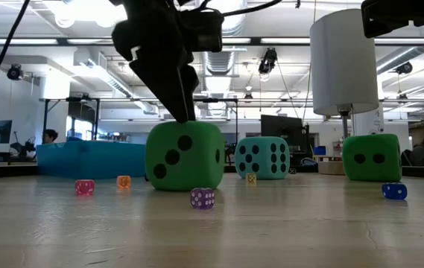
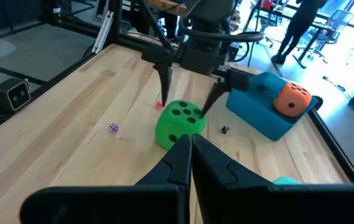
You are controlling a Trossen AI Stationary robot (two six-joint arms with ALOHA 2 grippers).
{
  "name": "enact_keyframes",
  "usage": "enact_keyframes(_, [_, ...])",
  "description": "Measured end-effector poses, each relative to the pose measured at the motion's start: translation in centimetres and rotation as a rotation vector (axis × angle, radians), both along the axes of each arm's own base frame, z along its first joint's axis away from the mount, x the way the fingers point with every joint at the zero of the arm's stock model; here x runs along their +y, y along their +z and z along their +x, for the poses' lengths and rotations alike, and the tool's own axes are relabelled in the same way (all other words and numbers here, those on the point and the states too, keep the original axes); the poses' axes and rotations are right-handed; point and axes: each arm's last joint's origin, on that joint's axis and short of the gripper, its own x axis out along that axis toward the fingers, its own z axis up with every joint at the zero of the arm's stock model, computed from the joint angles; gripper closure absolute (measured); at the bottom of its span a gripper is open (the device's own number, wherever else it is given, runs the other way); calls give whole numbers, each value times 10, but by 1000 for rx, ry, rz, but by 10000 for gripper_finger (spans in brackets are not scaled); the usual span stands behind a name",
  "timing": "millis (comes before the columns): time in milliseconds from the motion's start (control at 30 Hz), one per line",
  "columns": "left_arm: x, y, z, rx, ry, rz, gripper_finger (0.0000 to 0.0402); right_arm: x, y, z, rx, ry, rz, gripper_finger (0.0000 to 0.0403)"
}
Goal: Pick & Place Dice
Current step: Put the big green dice on the left into the blue bin
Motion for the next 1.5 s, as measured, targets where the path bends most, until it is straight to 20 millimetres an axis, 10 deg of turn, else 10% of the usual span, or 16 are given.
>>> enact_keyframes(1500, [-4, 9, -2, -6, 56, -3, 52, 0, 0, 0, 0, 0, 0, 394])
